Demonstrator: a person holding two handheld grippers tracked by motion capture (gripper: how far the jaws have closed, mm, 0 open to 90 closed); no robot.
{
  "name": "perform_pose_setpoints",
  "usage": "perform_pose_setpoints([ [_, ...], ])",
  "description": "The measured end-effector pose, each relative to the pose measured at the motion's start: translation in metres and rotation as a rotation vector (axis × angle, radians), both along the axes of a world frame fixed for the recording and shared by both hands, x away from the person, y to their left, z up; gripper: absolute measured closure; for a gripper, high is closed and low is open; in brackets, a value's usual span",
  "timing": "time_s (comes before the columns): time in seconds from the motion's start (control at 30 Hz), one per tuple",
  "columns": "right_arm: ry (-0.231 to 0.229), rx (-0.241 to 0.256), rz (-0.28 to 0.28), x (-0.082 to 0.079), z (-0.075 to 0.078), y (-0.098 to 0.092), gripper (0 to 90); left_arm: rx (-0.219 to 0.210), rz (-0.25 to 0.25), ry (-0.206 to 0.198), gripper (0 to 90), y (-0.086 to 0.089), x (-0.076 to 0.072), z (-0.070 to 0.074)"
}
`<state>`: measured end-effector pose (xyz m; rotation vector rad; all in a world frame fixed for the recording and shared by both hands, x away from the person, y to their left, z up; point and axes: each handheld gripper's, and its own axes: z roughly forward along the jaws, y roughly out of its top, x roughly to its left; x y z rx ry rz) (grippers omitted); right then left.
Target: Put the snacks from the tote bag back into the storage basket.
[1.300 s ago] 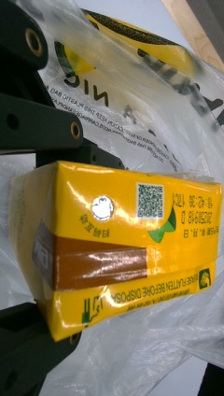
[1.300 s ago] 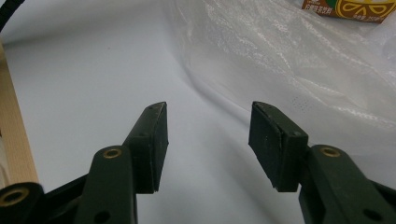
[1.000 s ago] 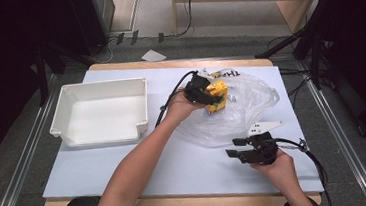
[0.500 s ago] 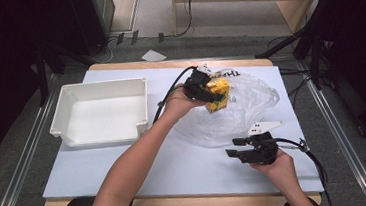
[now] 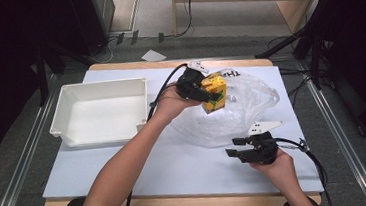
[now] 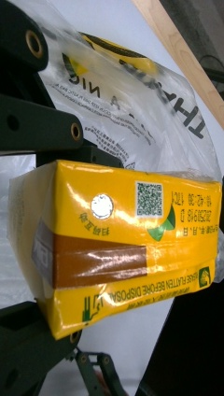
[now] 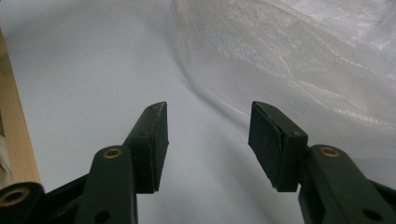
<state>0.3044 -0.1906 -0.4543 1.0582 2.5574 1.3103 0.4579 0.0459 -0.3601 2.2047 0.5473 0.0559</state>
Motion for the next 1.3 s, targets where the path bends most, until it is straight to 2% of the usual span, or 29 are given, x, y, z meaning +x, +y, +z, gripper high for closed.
perform_pose_setpoints([
  [0.1, 0.009, 0.002, -0.001, 0.0, 0.0, 0.0, 48.7, 0.017, 0.0, 0.001, 52.8, 0.003, -0.005, 0.005],
  [0.2, -0.006, 0.01, -0.003, 0.0, 0.002, -0.001, 48.7, 0.014, -0.012, 0.005, 52.8, 0.009, -0.01, 0.007],
  [0.53, -0.008, 0.011, 0.004, 0.001, 0.001, 0.001, 49.0, -0.01, 0.016, -0.013, 52.9, 0.032, -0.023, 0.01],
  [0.6, -0.006, 0.011, -0.001, 0.001, 0.001, 0.001, 49.1, 0.007, 0.02, -0.019, 52.9, 0.036, -0.024, 0.01],
  [0.87, -0.003, 0.012, 0.001, 0.002, 0.001, 0.001, 49.1, -0.014, 0.037, -0.001, 52.8, 0.055, -0.03, 0.017],
  [1.0, 0.005, 0.004, 0.005, 0.002, -0.001, 0.003, 49.2, 0.0, 0.053, -0.019, 52.7, 0.065, -0.036, 0.021],
  [1.27, 0.007, 0.003, 0.008, 0.003, -0.002, 0.004, 49.2, -0.015, 0.082, -0.001, 52.7, 0.085, -0.039, 0.018],
  [1.3, 0.008, 0.004, 0.007, 0.004, -0.002, 0.004, 49.2, -0.005, 0.084, 0.0, 52.7, 0.086, -0.04, 0.018],
])
